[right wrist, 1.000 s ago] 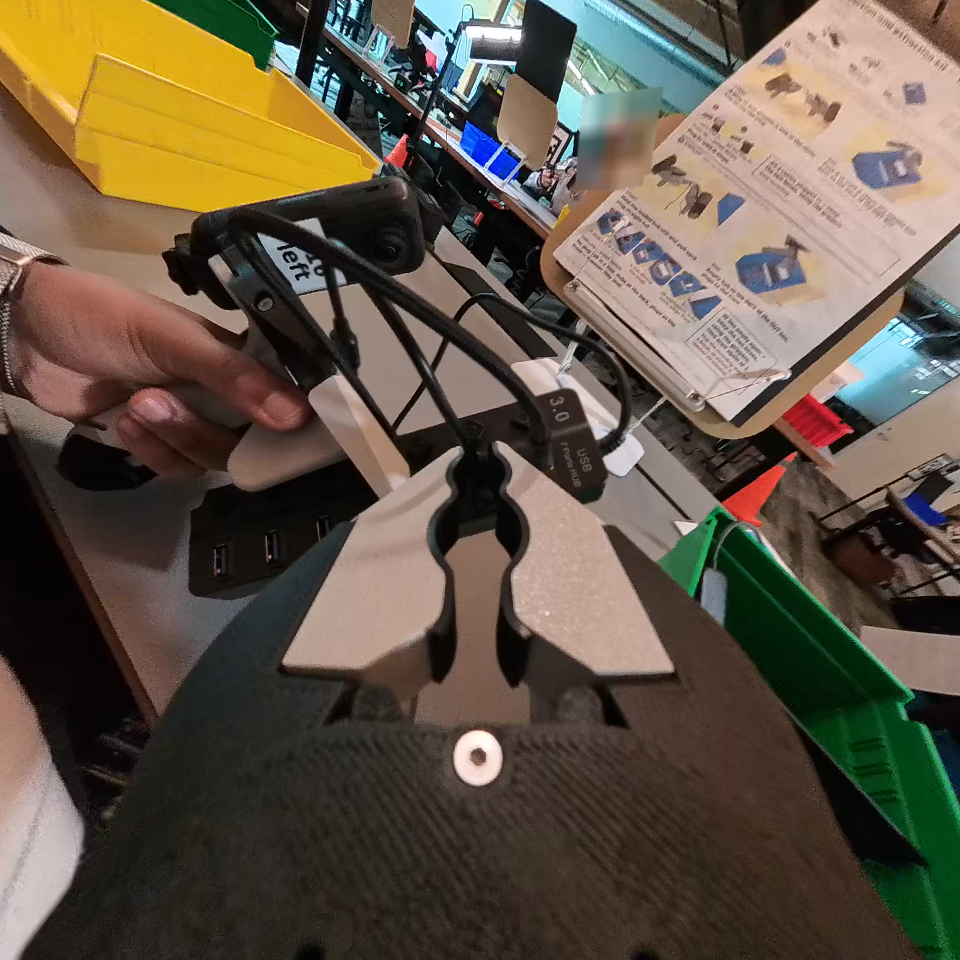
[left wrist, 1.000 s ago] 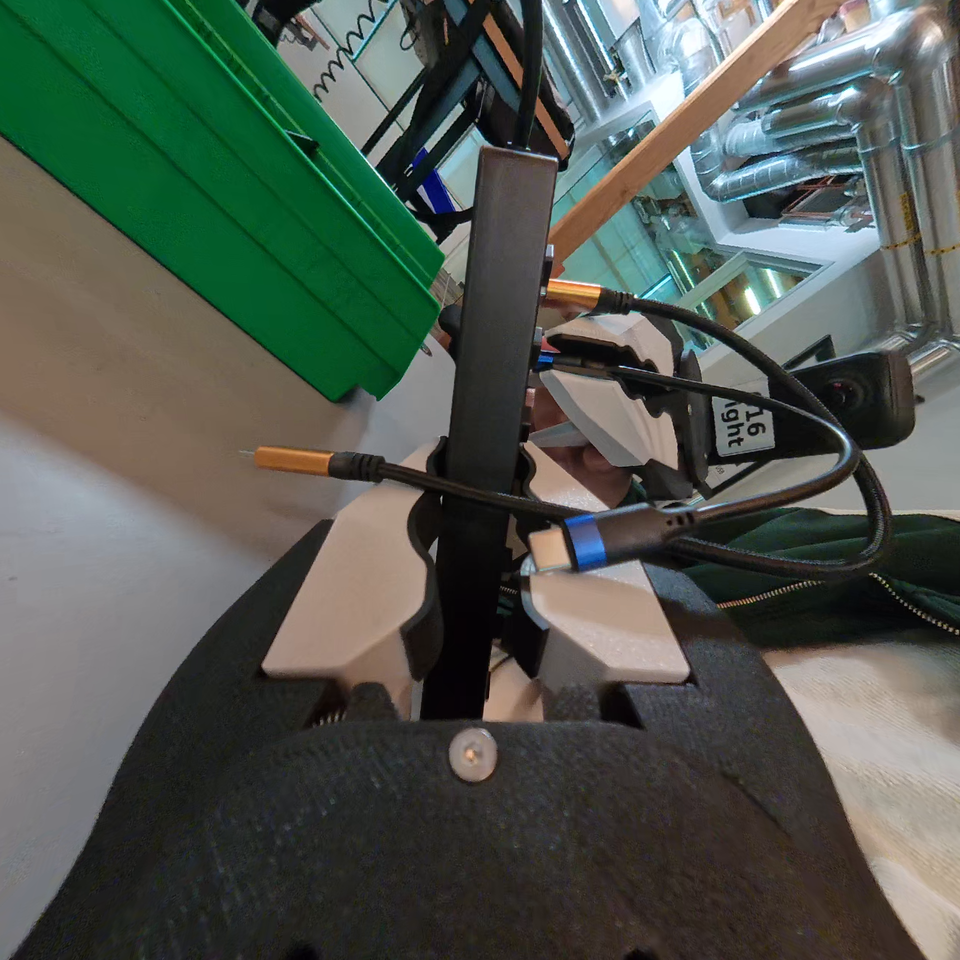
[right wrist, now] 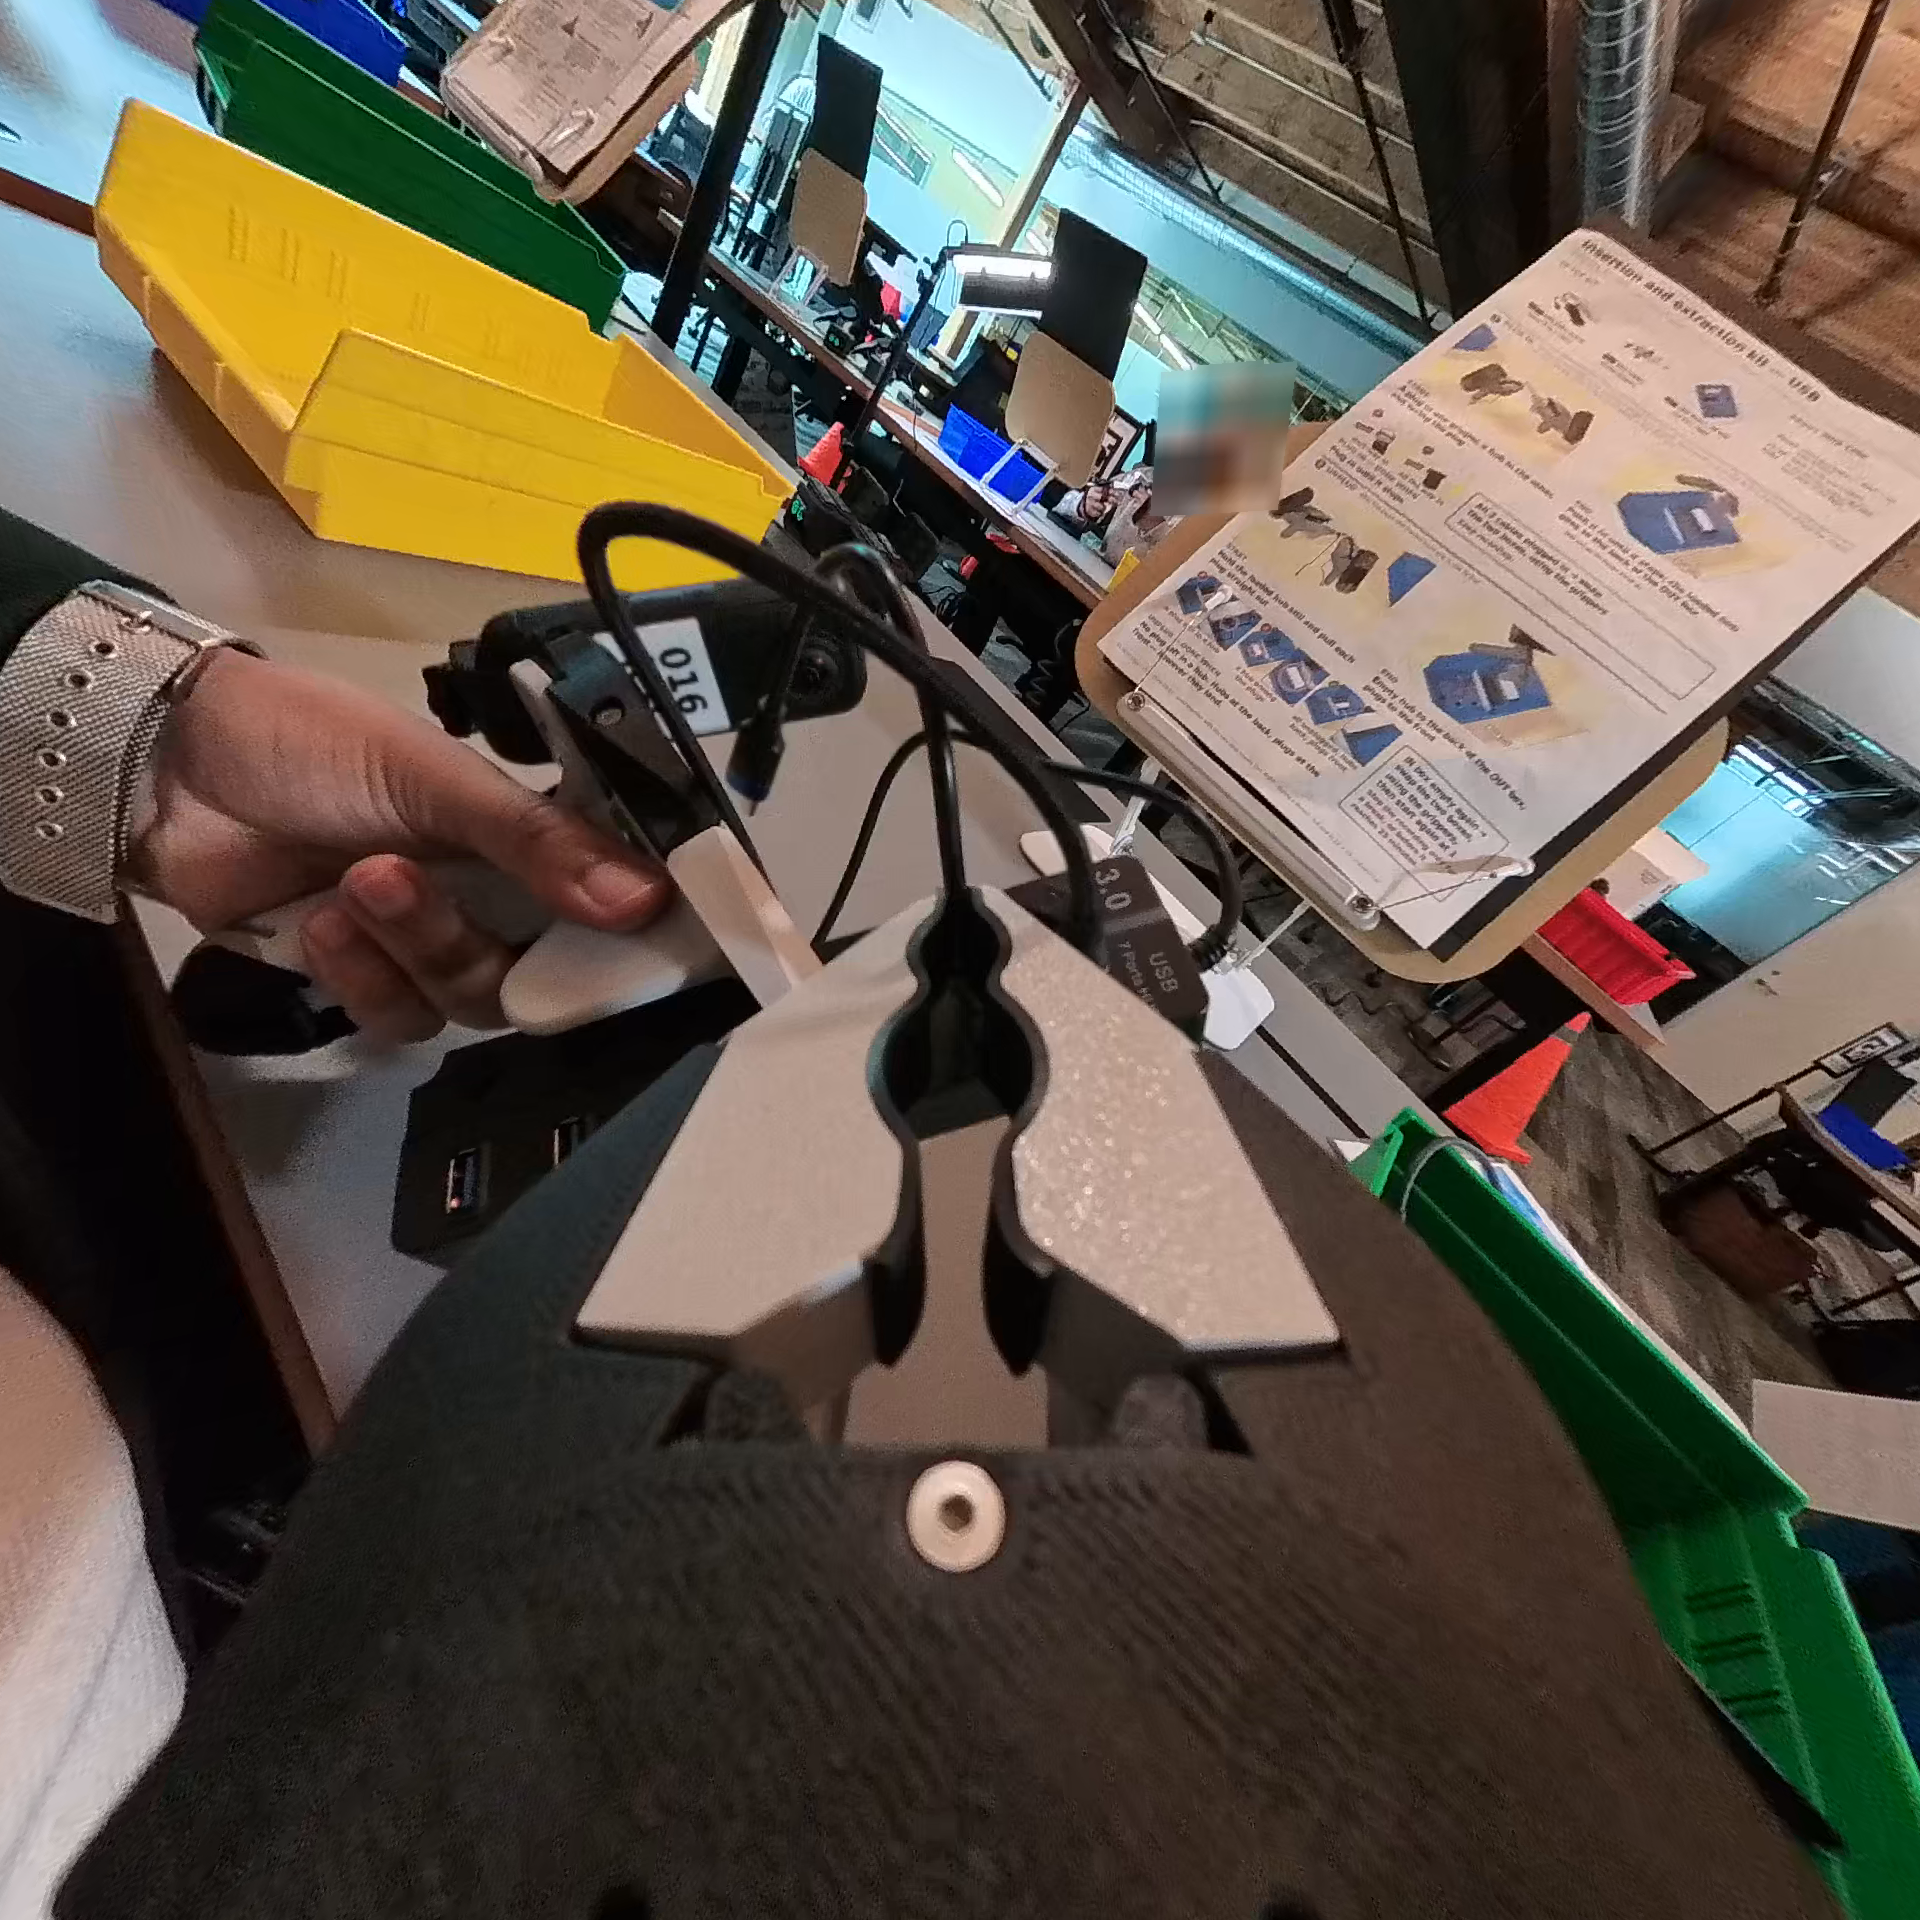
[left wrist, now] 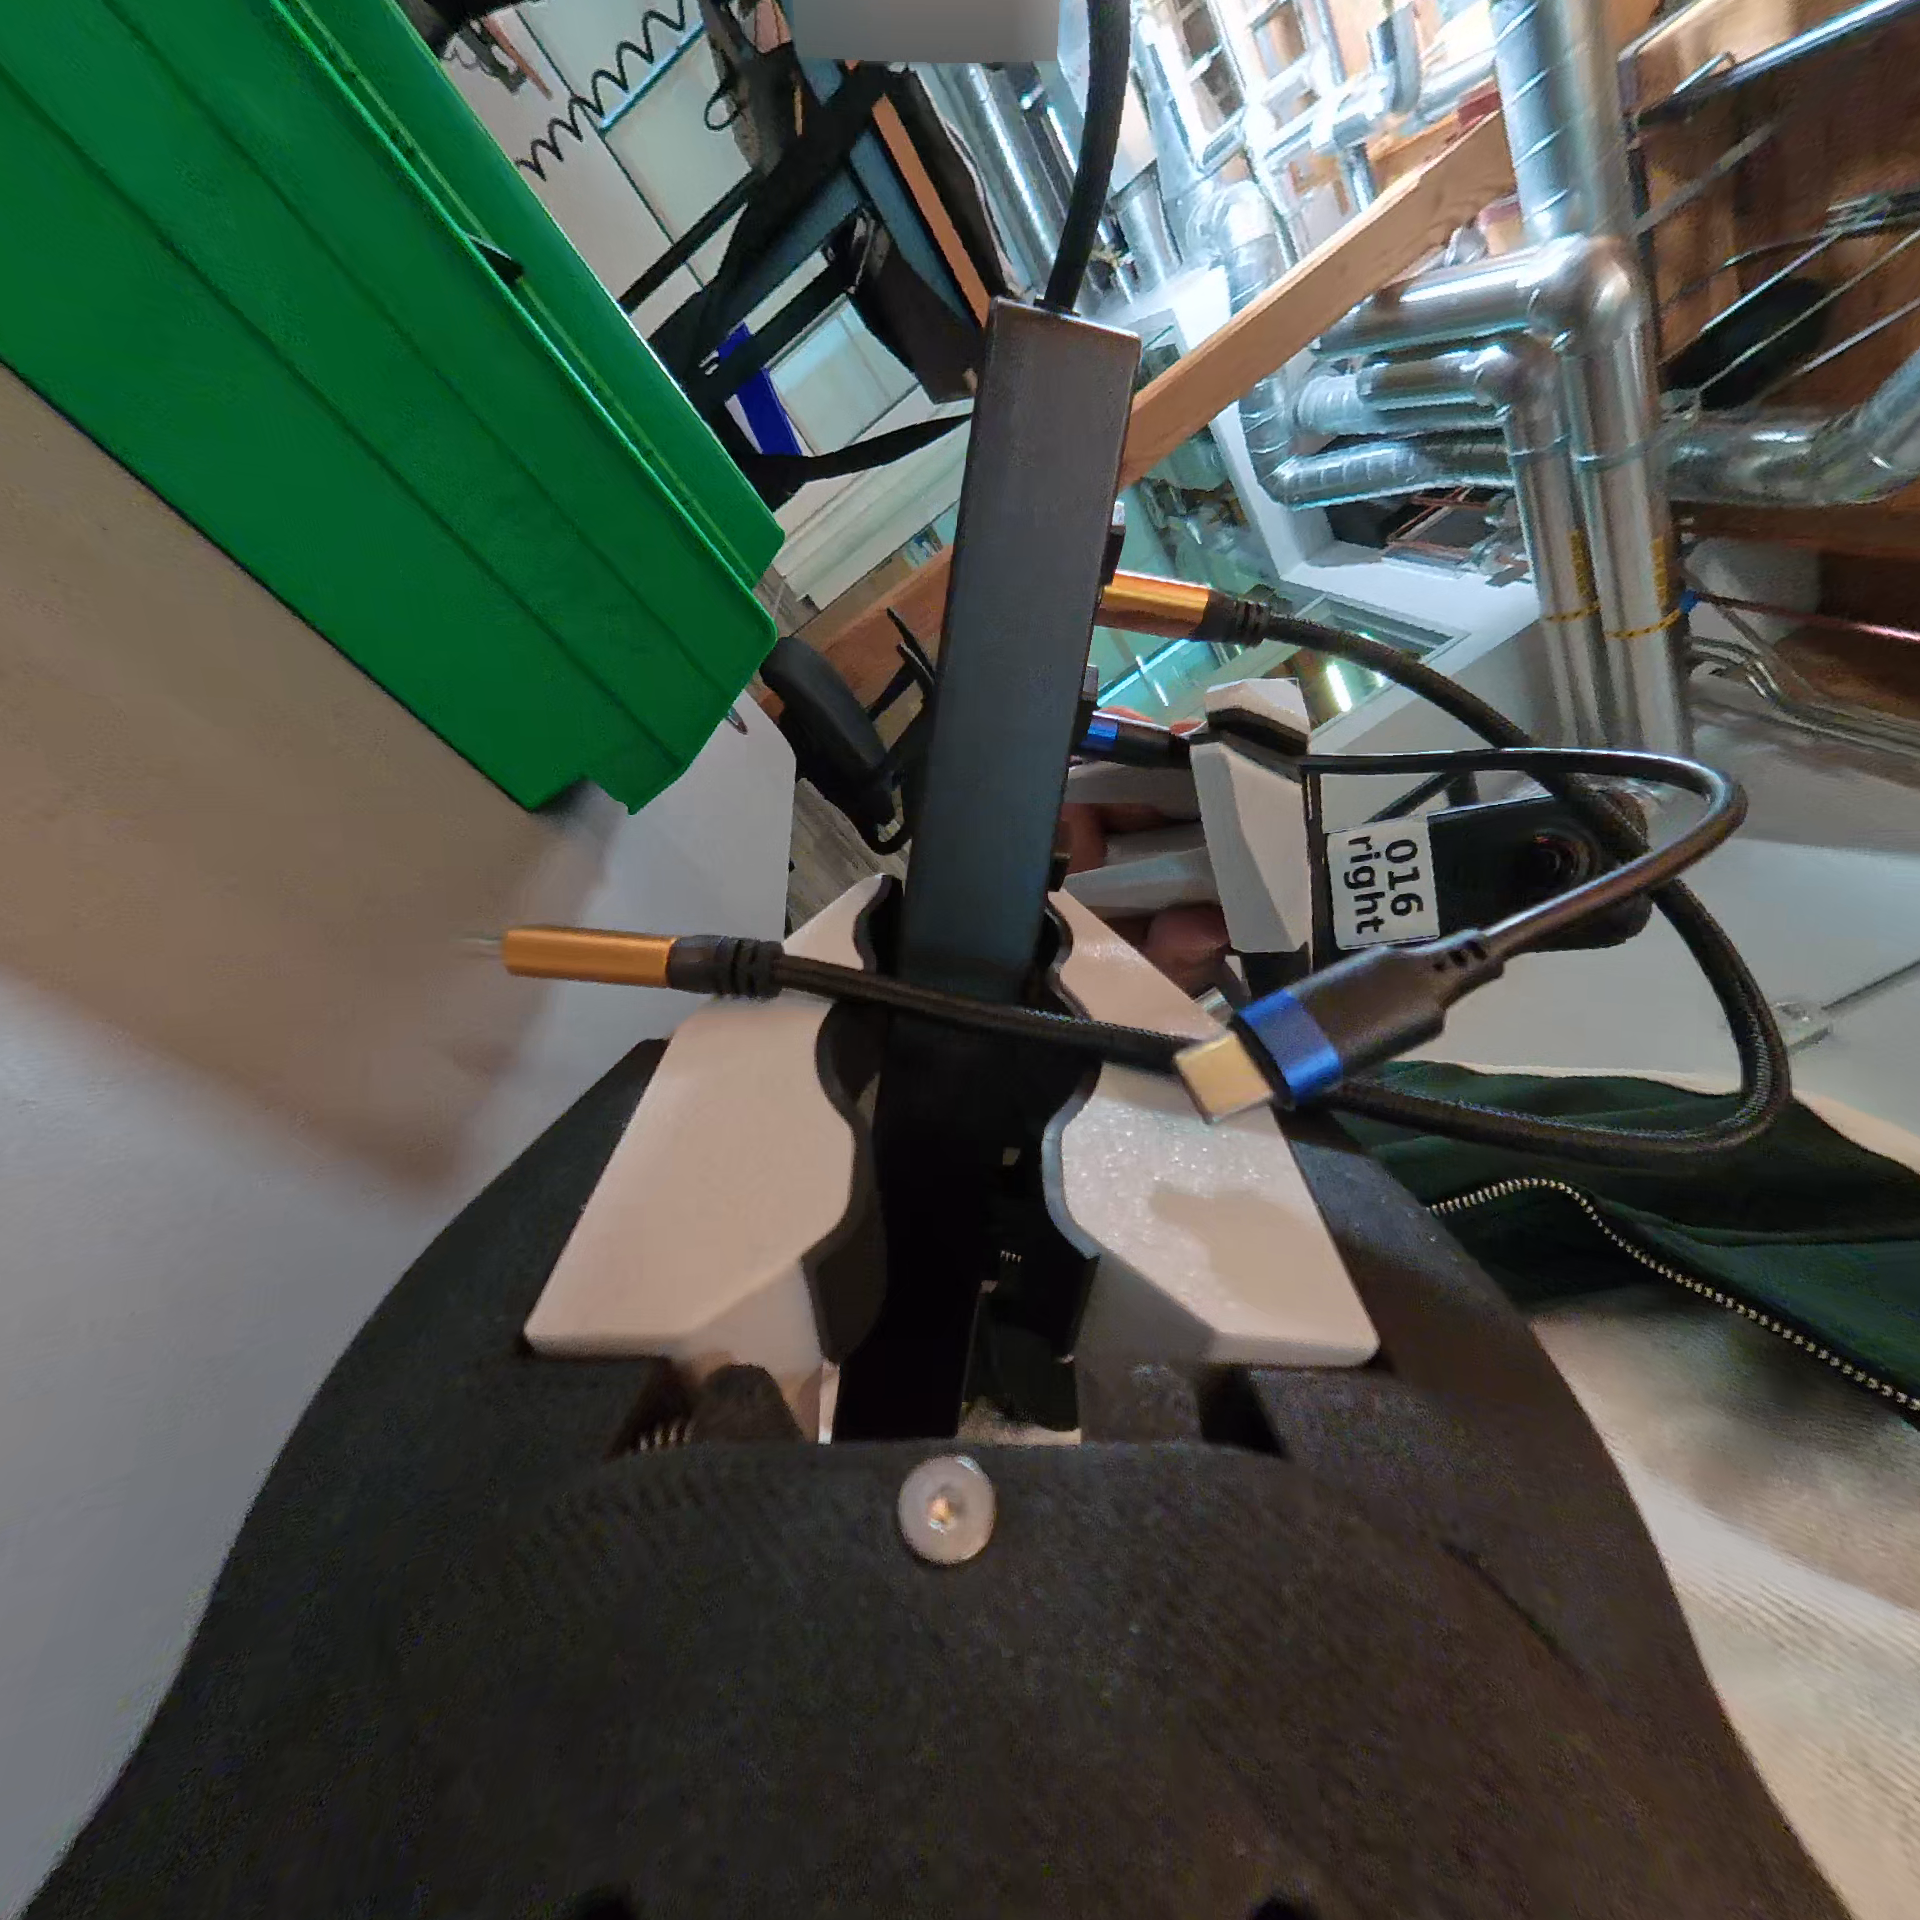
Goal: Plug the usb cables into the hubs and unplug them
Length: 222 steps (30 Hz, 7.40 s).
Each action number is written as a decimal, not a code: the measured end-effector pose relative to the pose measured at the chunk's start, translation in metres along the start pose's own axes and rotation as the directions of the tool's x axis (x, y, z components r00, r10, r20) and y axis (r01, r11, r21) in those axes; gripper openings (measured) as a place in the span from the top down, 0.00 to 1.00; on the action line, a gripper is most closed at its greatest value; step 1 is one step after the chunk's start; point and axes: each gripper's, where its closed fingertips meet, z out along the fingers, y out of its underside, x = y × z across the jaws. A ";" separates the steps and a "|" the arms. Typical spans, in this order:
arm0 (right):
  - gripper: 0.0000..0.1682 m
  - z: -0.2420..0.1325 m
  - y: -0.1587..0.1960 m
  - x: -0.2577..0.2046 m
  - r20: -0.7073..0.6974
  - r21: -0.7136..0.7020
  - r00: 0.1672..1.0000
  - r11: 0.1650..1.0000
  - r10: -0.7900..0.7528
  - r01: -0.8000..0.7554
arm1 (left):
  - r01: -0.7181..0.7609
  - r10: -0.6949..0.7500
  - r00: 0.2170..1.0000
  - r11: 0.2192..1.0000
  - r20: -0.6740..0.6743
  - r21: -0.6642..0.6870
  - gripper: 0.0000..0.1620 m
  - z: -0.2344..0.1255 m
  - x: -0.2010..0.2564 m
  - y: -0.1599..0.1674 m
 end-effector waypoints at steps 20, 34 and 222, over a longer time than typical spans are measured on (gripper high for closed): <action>1.00 -0.024 -0.013 0.040 -0.148 -0.002 0.971 0.982 -0.186 0.188 | -0.061 -0.007 0.971 0.958 0.237 0.280 0.87 -0.073 -0.053 -0.066; 0.99 -0.093 0.128 0.180 -0.568 -0.182 0.821 0.967 0.046 -0.180 | 0.004 -0.055 0.986 0.952 0.159 0.305 0.86 -0.076 -0.055 -0.067; 0.85 -0.022 -0.055 0.333 -0.328 0.038 0.928 0.984 0.177 -0.174 | -0.559 0.558 0.826 0.796 0.074 0.234 0.69 -0.086 0.041 -0.060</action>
